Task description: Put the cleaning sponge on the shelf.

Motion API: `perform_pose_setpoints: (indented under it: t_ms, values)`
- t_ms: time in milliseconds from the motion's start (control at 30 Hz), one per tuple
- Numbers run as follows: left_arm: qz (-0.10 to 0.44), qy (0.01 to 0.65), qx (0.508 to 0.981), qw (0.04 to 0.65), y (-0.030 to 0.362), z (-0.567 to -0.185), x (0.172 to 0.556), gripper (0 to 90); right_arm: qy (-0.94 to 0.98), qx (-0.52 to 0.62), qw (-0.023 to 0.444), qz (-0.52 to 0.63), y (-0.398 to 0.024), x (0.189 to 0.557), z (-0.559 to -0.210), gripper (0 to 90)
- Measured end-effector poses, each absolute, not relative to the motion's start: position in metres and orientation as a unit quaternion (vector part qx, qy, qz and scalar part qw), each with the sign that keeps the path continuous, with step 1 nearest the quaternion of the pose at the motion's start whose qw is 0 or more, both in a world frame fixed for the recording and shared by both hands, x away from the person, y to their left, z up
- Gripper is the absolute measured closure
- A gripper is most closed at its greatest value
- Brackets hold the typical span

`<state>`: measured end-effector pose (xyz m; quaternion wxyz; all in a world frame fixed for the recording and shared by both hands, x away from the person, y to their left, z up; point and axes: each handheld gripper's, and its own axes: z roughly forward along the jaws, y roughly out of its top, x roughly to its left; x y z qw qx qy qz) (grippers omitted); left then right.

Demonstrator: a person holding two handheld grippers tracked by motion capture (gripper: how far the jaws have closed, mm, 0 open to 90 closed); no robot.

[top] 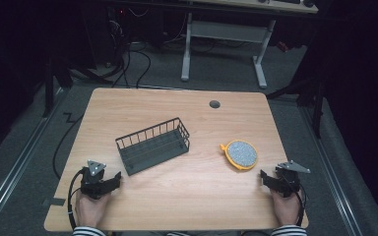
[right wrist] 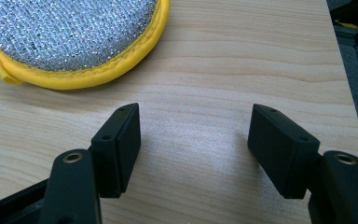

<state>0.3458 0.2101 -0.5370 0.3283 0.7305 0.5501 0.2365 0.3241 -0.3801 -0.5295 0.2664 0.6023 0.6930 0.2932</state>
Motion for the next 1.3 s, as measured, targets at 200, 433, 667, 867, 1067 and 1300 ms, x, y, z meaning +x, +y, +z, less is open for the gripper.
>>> perform_pose_setpoints:
  t_ms: [200,433,667,867,1067,1300]
  values:
    - [0.235,0.545,0.735,0.329,0.211,-0.537,0.345,26.7,0.693,0.602,0.267,0.293,-0.38,0.324,-0.529,34.7]
    - [0.223,0.547,0.734,0.336,0.214,-0.535,0.346,27.5,0.693,0.602,0.267,0.293,-0.38,0.324,-0.529,34.7]
    - [0.216,0.549,0.729,0.347,0.216,-0.531,0.342,27.7,0.693,0.602,0.266,0.293,-0.38,0.324,-0.529,34.7]
    - [0.198,0.559,0.725,0.351,0.219,-0.526,0.341,31.0,0.693,0.602,0.266,0.293,-0.38,0.324,-0.529,34.6]
    - [0.197,0.562,0.714,0.367,0.224,-0.514,0.336,32.0,0.694,0.601,0.266,0.294,-0.381,0.324,-0.529,34.7]
    - [0.209,0.572,0.704,0.365,0.227,-0.494,0.331,34.7,0.694,0.602,0.265,0.293,-0.38,0.324,-0.529,34.4]
